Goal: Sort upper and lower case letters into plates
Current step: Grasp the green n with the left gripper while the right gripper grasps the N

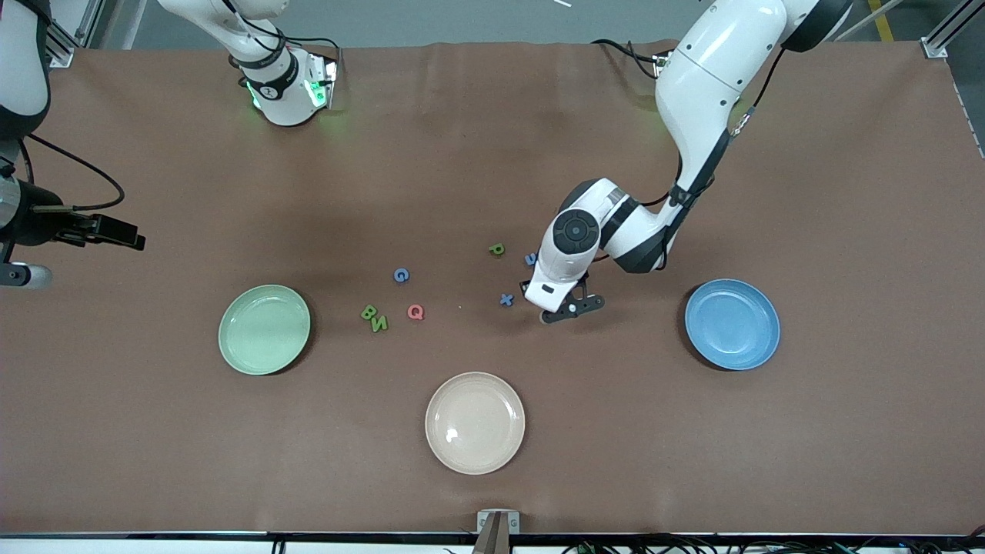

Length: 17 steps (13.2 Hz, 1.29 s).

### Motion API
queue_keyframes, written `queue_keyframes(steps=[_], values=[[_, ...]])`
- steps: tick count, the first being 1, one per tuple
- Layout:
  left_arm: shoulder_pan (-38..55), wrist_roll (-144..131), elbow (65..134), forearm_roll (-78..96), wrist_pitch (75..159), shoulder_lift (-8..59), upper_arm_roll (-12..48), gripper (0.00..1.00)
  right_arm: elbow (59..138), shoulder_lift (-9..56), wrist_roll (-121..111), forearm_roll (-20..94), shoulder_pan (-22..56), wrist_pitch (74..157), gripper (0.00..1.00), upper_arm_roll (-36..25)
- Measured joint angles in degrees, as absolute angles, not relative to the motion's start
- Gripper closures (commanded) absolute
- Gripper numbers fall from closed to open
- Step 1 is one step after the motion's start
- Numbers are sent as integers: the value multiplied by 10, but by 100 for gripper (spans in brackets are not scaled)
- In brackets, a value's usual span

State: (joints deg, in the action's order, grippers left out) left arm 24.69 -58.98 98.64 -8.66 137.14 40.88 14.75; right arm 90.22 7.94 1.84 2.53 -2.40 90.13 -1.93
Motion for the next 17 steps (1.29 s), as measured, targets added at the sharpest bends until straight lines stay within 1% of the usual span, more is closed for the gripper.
queue_keyframes(steps=[2, 4, 8, 11, 17], values=[[248, -590, 984, -87, 1371, 411, 147, 42, 914, 87, 65, 31, -2, 934, 0, -16], [249, -590, 981, -87, 1371, 414, 147, 44, 930, 107, 125, 33, 38, 973, 0, -13], [250, -590, 979, -87, 1372, 417, 147, 50, 943, 193, 259, 33, 122, 1090, 0, -11], [250, -590, 978, -87, 1372, 417, 147, 54, 943, 254, 305, 33, 167, 1159, 0, -11], [250, -590, 978, -87, 1372, 419, 146, 54, 944, 355, 277, 33, 236, 1279, 0, -10]])
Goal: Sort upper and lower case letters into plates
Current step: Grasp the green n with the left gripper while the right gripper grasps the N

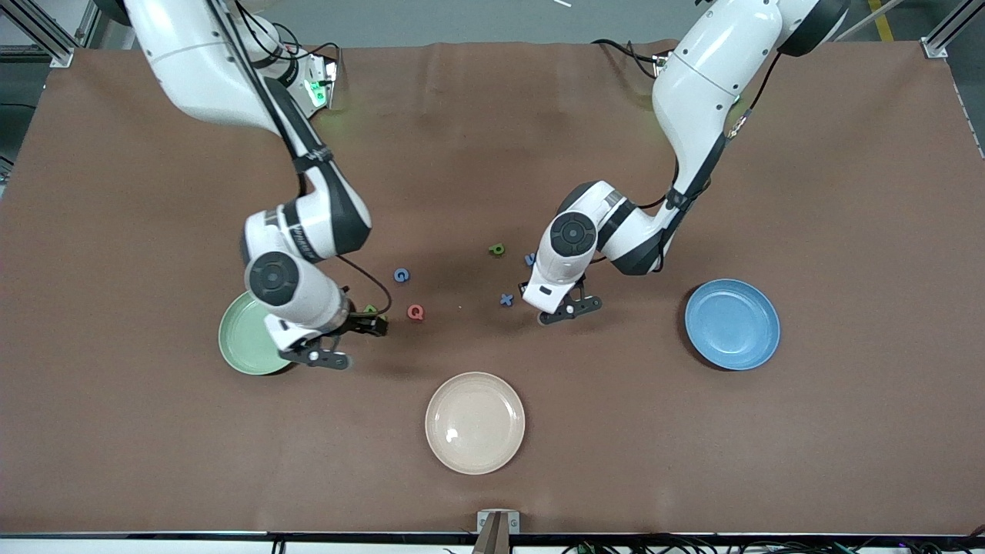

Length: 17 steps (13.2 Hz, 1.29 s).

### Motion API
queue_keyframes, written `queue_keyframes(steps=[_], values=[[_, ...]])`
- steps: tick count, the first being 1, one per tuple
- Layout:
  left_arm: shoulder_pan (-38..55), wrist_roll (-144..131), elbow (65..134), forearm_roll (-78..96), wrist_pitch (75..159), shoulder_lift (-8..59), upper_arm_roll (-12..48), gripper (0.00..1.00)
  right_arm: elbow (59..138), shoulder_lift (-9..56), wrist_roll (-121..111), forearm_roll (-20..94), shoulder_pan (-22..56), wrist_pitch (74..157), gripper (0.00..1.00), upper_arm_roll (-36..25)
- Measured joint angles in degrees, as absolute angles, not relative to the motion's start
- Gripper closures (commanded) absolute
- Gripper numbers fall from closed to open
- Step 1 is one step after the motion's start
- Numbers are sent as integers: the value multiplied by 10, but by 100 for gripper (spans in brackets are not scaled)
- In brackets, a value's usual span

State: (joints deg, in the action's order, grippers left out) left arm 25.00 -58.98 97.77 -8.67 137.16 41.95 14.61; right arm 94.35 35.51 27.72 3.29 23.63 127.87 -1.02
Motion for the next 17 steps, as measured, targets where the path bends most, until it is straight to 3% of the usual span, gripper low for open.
queue_keyframes(steps=[4, 7, 11, 13, 17], values=[[250, -590, 977, -87, 1372, 420, 146, 61, 974, 378, 196, 33, 255, 1343, 3, -13], [250, -590, 977, -87, 1372, 420, 146, 68, 1002, 378, 156, 32, 253, 1387, 20, -16], [250, -590, 976, -87, 1372, 420, 146, 80, 1014, 378, 147, 32, 254, 1394, 21, -16], [250, -590, 974, -87, 1372, 420, 146, 83, 1017, 378, 145, 31, 254, 1395, 22, -16], [244, -585, 962, -89, 1334, 401, 146, 83, 1020, 378, 143, 31, 255, 1401, 38, -15]])
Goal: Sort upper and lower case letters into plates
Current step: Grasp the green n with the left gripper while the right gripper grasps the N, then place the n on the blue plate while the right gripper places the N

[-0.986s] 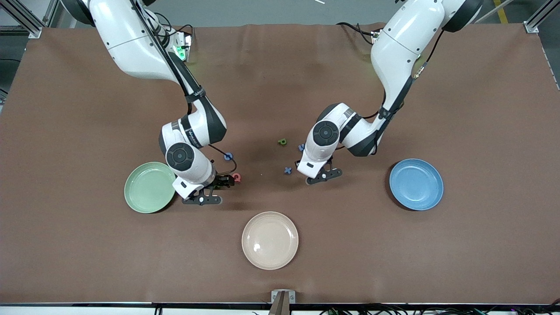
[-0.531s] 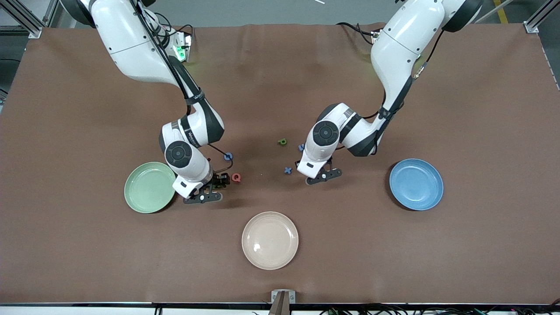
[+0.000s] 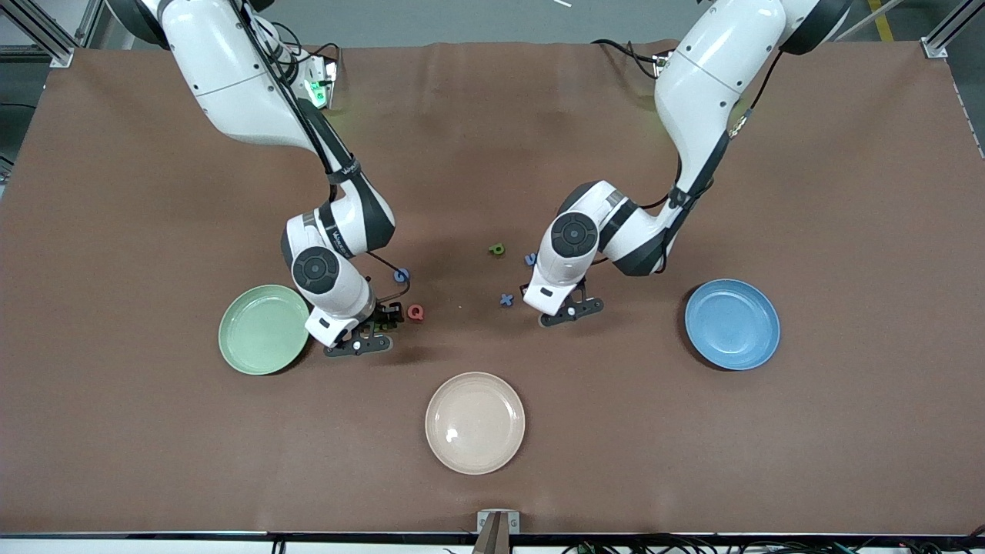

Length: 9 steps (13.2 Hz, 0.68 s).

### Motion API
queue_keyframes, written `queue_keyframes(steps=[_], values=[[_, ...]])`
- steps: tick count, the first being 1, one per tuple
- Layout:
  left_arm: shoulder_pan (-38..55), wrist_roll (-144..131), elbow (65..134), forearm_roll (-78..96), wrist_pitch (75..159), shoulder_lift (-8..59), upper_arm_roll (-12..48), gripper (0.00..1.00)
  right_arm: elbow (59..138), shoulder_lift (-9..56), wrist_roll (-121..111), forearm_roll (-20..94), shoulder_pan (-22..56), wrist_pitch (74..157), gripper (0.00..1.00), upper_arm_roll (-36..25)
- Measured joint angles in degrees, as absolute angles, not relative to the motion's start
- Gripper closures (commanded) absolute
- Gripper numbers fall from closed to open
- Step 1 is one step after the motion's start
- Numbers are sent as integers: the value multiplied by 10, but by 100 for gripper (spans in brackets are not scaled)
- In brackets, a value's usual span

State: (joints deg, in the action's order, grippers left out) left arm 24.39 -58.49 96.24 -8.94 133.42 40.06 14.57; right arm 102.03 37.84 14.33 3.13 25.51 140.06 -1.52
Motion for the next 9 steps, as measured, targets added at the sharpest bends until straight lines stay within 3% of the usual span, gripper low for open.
queue_keyframes(steps=[5, 7, 9], values=[[185, -512, 979, -91, 1281, 317, 145, 83, 1027, 379, 143, 31, 255, 1412, 39, -15], [143, -447, 1011, -91, 1281, 287, 144, 83, 1035, 380, 143, 31, 255, 1428, 56, -15], [93, -371, 1050, -91, 1280, 260, 144, 83, 1036, 379, 143, 30, 255, 1430, 87, -17]])
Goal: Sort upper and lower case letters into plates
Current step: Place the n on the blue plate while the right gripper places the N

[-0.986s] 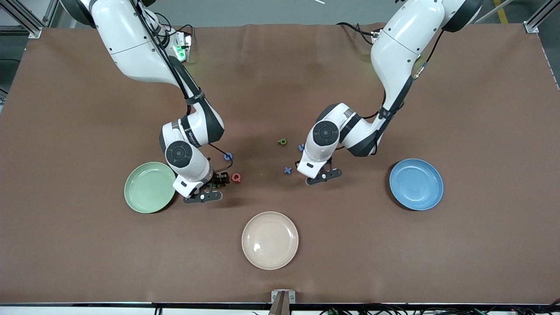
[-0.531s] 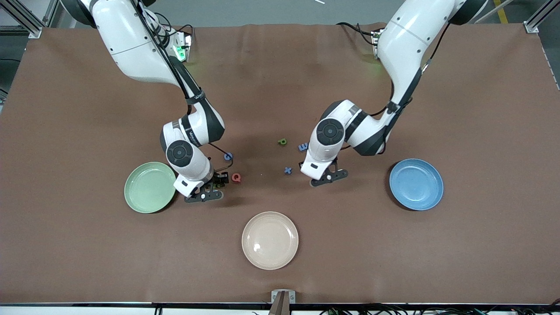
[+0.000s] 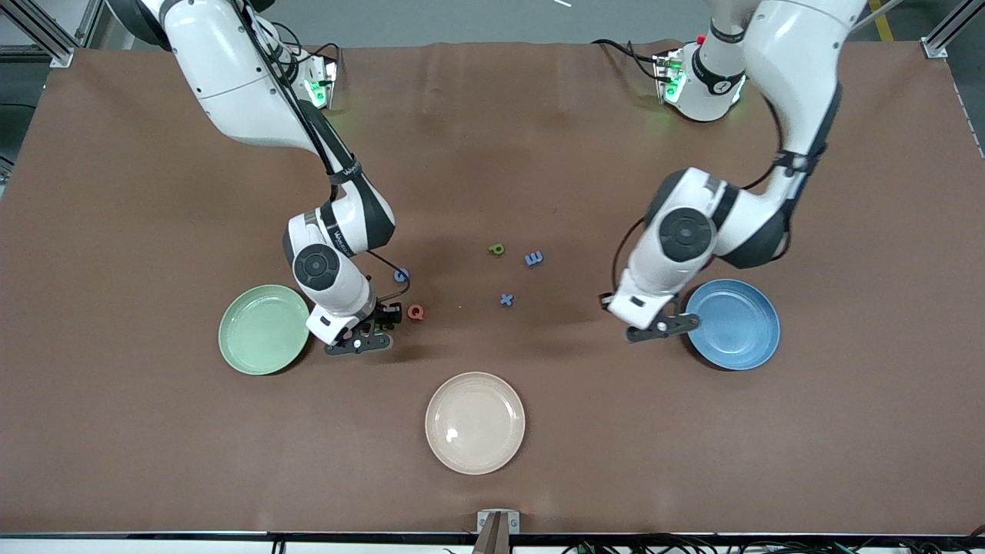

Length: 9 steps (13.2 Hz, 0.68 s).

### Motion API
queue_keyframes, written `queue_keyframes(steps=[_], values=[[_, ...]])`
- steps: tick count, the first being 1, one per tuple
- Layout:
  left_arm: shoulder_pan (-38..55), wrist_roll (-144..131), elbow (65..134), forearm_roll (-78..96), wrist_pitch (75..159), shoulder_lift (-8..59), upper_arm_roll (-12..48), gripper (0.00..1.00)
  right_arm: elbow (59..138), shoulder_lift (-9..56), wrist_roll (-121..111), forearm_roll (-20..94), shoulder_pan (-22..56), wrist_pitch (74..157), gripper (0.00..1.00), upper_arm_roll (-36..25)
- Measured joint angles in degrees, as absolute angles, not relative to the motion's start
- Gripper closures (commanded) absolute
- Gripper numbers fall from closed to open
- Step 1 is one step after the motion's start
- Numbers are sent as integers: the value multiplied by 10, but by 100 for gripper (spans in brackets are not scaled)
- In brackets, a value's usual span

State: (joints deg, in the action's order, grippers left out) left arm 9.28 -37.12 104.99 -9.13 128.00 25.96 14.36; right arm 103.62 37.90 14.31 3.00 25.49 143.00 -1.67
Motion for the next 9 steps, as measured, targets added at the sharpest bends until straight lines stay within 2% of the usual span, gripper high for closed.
queue_keyframes(steps=[1, 5, 9], values=[[65, -331, 1071, -91, 1280, 249, 143, 83, 1036, 379, 143, 30, 255, 1430, 98, -17], [-38, -174, 1131, -91, 1281, 233, 142, 83, 1028, 377, 144, 30, 253, 1395, 100, -19], [-104, -81, 1151, -91, 1297, 237, 141, 83, 949, 345, 122, 30, 215, 1202, 100, -26]])
